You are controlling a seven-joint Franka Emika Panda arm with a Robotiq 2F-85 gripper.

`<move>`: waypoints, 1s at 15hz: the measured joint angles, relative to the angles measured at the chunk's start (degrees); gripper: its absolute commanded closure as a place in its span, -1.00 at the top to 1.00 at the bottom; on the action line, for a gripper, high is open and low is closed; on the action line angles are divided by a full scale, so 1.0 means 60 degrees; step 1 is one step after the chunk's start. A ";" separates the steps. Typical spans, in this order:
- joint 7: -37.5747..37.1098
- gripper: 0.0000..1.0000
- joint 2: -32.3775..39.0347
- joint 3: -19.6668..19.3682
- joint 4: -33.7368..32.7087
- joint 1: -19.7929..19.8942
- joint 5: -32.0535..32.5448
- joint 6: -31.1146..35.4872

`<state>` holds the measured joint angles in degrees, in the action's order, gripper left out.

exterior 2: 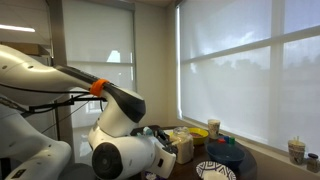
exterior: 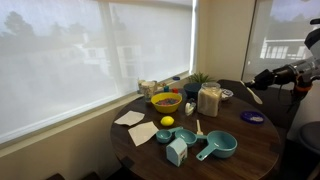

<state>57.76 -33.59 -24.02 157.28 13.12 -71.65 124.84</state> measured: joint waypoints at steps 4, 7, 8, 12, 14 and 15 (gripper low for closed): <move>-0.0006 -0.94 0.0012 0.0675 -0.0022 0.0273 -0.0252 0.0320; -0.0295 -0.94 0.0013 0.1225 -0.0069 0.0328 -0.0269 0.0882; -0.0486 -0.94 0.0013 0.1436 -0.0105 0.0327 -0.0269 0.1064; -0.1649 -0.94 0.0011 0.2372 -0.0348 0.0293 -0.0208 0.1886; -0.2512 -0.94 0.0011 0.2901 -0.0457 0.0262 -0.0019 0.2449; -0.3106 -0.94 0.0013 0.3188 -0.0486 0.0257 0.0242 0.2807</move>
<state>39.13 -33.52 -4.89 154.37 14.66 -70.20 141.68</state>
